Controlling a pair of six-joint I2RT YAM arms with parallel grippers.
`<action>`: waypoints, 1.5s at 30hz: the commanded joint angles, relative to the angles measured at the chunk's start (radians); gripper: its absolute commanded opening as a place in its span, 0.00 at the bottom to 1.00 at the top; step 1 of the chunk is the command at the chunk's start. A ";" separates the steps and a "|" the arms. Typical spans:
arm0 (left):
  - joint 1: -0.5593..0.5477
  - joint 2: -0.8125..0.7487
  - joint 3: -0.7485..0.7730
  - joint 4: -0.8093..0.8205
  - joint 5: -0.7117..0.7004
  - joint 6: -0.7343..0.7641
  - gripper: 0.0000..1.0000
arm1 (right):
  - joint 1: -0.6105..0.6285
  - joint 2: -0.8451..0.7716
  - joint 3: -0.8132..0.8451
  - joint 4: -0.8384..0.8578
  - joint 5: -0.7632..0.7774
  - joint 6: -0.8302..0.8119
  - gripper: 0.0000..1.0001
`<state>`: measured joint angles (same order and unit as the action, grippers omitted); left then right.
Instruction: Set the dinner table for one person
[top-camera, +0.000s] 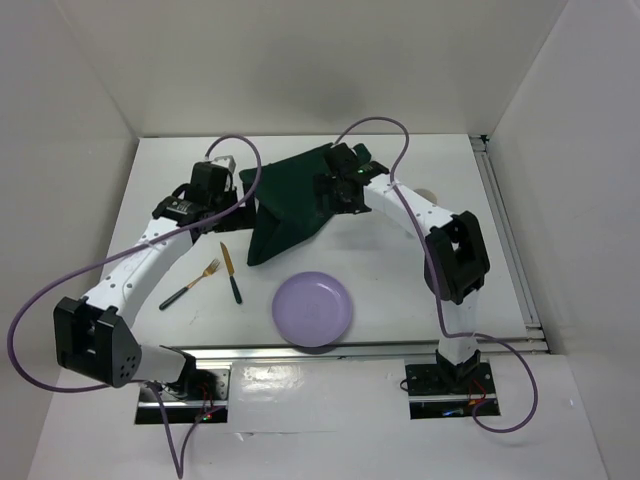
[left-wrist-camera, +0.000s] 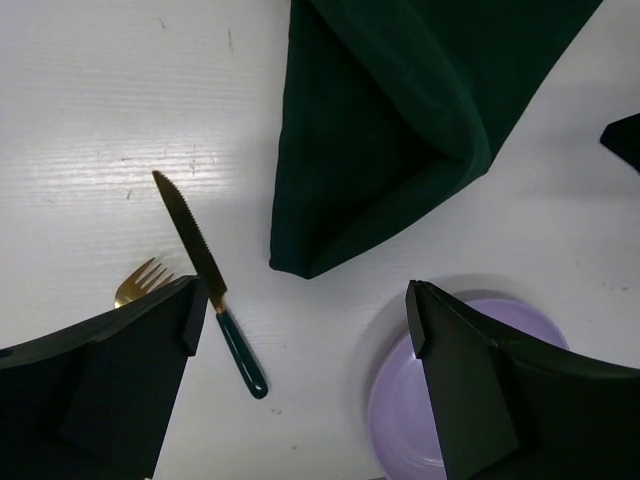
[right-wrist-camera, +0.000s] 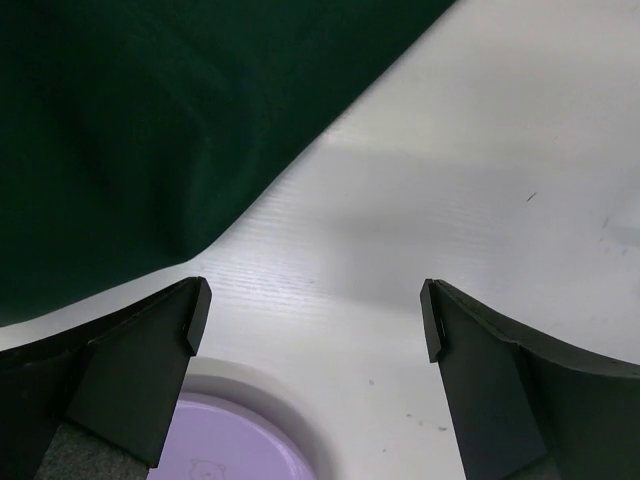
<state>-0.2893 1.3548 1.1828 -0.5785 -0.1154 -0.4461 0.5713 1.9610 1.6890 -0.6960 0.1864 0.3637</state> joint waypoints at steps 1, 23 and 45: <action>0.015 0.009 0.064 -0.001 0.063 0.018 1.00 | -0.010 0.009 0.063 -0.060 -0.018 0.050 1.00; 0.219 0.538 0.495 0.003 0.427 -0.158 0.85 | -0.011 -0.424 -0.239 0.023 0.068 0.061 1.00; 0.282 1.115 0.943 0.106 0.539 -0.350 0.75 | -0.041 -0.350 -0.189 -0.031 0.028 0.038 1.00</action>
<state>-0.0170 2.4363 2.0636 -0.5289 0.3882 -0.7689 0.5362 1.6012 1.4517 -0.7063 0.2195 0.3996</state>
